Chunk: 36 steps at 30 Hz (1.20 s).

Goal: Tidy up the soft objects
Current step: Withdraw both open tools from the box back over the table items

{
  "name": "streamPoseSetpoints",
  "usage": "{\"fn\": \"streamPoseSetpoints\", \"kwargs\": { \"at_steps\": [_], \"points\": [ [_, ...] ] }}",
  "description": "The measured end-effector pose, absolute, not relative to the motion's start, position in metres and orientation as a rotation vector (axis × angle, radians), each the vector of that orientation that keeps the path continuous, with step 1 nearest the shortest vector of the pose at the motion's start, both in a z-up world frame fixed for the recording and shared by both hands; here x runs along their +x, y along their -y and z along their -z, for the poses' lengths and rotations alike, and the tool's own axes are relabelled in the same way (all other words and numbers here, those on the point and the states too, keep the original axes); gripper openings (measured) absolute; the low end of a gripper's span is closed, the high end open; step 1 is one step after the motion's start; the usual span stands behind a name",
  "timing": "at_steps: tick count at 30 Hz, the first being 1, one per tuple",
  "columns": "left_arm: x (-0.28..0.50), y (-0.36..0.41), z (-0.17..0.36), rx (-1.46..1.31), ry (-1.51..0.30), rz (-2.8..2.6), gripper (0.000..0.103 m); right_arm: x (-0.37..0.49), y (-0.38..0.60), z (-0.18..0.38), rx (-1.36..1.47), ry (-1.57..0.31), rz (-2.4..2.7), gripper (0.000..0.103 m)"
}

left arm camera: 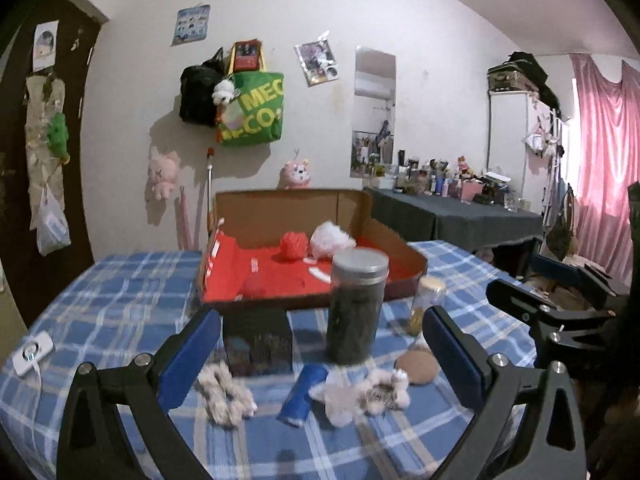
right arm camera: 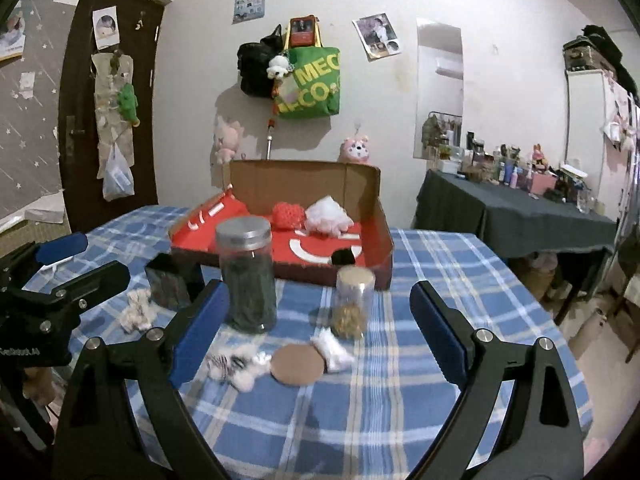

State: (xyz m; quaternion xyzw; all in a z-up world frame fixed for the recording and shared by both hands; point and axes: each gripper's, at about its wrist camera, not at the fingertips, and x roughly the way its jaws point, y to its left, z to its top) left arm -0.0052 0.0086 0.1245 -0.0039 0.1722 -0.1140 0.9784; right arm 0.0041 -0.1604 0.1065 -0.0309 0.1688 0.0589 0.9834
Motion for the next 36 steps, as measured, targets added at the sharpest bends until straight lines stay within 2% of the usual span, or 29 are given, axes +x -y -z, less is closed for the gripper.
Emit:
{"fn": "streamPoseSetpoints", "kwargs": {
  "at_steps": [16,36],
  "points": [
    [0.006,-0.009,-0.046,0.001,-0.508,0.156,0.103,0.017,0.159,-0.026,-0.024,-0.502,-0.095,0.093],
    [0.046,-0.043,-0.037,-0.055,-0.618,0.068,0.103,0.066,0.182,-0.026,0.042,-0.608,-0.084,0.093]
  ]
}}
